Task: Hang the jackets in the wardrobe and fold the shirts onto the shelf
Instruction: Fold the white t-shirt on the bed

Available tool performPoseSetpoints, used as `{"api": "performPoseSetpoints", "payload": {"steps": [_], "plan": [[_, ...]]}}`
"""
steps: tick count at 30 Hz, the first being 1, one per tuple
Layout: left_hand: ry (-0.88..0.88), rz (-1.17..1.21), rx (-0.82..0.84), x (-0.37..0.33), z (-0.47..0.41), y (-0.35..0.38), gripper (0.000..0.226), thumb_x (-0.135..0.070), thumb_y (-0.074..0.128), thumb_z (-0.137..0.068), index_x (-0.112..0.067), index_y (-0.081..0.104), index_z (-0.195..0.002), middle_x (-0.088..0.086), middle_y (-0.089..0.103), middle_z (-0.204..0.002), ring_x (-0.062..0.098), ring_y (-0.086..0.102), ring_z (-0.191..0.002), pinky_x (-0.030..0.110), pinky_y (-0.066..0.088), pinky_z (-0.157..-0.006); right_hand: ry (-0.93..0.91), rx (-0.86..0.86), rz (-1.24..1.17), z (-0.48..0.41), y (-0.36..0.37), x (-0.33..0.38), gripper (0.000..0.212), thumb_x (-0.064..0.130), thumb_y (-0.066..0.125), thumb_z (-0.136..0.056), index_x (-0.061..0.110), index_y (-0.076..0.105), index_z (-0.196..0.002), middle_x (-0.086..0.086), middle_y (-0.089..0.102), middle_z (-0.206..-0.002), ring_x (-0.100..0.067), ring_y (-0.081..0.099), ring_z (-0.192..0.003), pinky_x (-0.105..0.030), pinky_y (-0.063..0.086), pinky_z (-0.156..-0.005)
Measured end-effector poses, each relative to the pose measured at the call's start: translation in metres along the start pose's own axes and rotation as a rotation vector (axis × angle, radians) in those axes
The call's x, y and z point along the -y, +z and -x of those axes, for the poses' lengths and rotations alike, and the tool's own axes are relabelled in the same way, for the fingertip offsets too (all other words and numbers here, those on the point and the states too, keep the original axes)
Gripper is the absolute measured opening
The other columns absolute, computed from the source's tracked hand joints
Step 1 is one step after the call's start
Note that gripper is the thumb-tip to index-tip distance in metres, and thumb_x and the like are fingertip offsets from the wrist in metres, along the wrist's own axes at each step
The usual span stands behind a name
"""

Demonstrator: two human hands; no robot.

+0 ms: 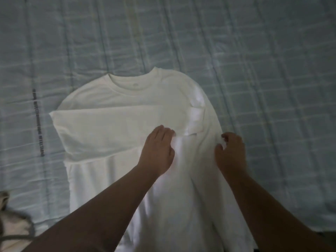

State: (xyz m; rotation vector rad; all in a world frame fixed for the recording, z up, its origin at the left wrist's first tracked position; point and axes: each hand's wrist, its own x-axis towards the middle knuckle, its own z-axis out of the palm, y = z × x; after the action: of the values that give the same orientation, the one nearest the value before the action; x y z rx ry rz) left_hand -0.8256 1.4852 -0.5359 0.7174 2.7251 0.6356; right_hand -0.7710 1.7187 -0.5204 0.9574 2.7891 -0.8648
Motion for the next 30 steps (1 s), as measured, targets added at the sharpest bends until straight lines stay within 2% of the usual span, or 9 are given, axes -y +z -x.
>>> {"api": "performPoseSetpoints", "payload": {"steps": [3, 6, 10, 16, 19, 22, 24, 27, 30], "plan": [[-0.011, 0.223, 0.039, -0.037, 0.021, -0.001, 0.045, -0.016, 0.039, -0.081, -0.011, 0.061, -0.119, 0.009, 0.062, -0.113, 0.029, 0.054, -0.105, 0.041, 0.049, -0.09, 0.129, 0.111, 0.075, 0.049, -0.015, -0.038, 0.041, 0.004, 0.068, -0.077, 0.002, 0.059, -0.117, -0.021, 0.058, -0.113, -0.04, 0.054, -0.108, -0.044, 0.042, -0.098], [-0.05, 0.321, 0.211, -0.066, 0.039, 0.004, 0.036, -0.012, 0.047, -0.089, -0.018, 0.058, -0.122, 0.004, 0.058, -0.117, 0.023, 0.052, -0.108, 0.039, 0.046, -0.092, 0.245, 0.194, 0.067, 0.089, -0.031, -0.059, 0.045, 0.009, 0.069, -0.08, 0.003, 0.054, -0.123, -0.02, 0.057, -0.118, -0.038, 0.055, -0.111, -0.039, 0.042, -0.096], [0.036, 0.321, 0.363, -0.089, 0.048, 0.012, 0.035, -0.008, 0.048, -0.09, -0.02, 0.059, -0.121, 0.001, 0.057, -0.118, 0.02, 0.051, -0.113, 0.035, 0.043, -0.096, 0.458, 0.423, 0.114, 0.113, -0.043, -0.081, 0.051, 0.024, 0.067, -0.084, 0.01, 0.049, -0.13, -0.013, 0.06, -0.125, -0.033, 0.059, -0.114, -0.037, 0.046, -0.093], [0.17, 0.304, 0.388, -0.13, 0.032, 0.027, 0.037, -0.004, 0.049, -0.089, -0.02, 0.061, -0.12, 0.002, 0.058, -0.119, 0.022, 0.052, -0.109, 0.041, 0.044, -0.095, 0.418, 0.704, 0.199, 0.126, -0.074, -0.123, 0.044, 0.02, 0.063, -0.087, 0.007, 0.055, -0.129, -0.013, 0.06, -0.123, -0.029, 0.058, -0.11, -0.031, 0.043, -0.086], [0.267, 0.255, 0.491, -0.162, 0.009, 0.046, 0.051, -0.005, 0.049, -0.09, -0.025, 0.052, -0.137, 0.0, 0.046, -0.142, 0.022, 0.046, -0.124, 0.041, 0.043, -0.101, 0.344, 0.699, 0.115, 0.12, -0.092, -0.136, 0.025, 0.022, 0.062, -0.09, 0.011, 0.062, -0.113, -0.008, 0.064, -0.107, -0.025, 0.059, -0.094, -0.034, 0.046, -0.081], [0.302, 0.059, 0.661, -0.193, -0.022, 0.067, 0.061, -0.01, 0.05, -0.092, -0.033, 0.038, -0.147, -0.002, 0.027, -0.158, 0.026, 0.044, -0.131, 0.042, 0.044, -0.102, 0.26, 0.644, 0.026, 0.105, -0.113, -0.145, 0.002, 0.02, 0.058, -0.094, 0.02, 0.057, -0.093, 0.004, 0.058, -0.087, -0.019, 0.057, -0.081, -0.031, 0.042, -0.069], [0.24, -0.018, 0.705, -0.205, -0.045, 0.076, 0.054, -0.014, 0.048, -0.093, -0.033, 0.043, -0.143, 0.001, 0.032, -0.152, 0.029, 0.051, -0.125, 0.044, 0.047, -0.097, 0.198, 0.648, 0.022, 0.09, -0.131, -0.151, 0.008, 0.02, 0.055, -0.096, 0.023, 0.053, -0.089, 0.007, 0.055, -0.085, -0.013, 0.054, -0.077, -0.028, 0.037, -0.063], [0.19, -0.029, 0.747, -0.218, -0.072, 0.082, 0.033, -0.019, 0.048, -0.092, -0.027, 0.057, -0.123, 0.004, 0.045, -0.127, 0.029, 0.057, -0.113, 0.045, 0.049, -0.091, 0.114, 0.643, 0.058, 0.062, -0.16, -0.17, 0.009, 0.023, 0.053, -0.097, 0.024, 0.053, -0.088, 0.004, 0.057, -0.085, -0.018, 0.054, -0.08, -0.032, 0.034, -0.065], [0.167, -0.001, 0.757, -0.24, -0.092, 0.08, 0.015, -0.024, 0.049, -0.092, -0.023, 0.053, -0.106, 0.004, 0.051, -0.115, 0.027, 0.057, -0.105, 0.042, 0.048, -0.087, 0.091, 0.612, 0.053, 0.029, -0.187, -0.193, 0.011, 0.028, 0.054, -0.097, 0.019, 0.056, -0.091, 0.0, 0.06, -0.086, -0.019, 0.056, -0.08, -0.033, 0.035, -0.067]]}}
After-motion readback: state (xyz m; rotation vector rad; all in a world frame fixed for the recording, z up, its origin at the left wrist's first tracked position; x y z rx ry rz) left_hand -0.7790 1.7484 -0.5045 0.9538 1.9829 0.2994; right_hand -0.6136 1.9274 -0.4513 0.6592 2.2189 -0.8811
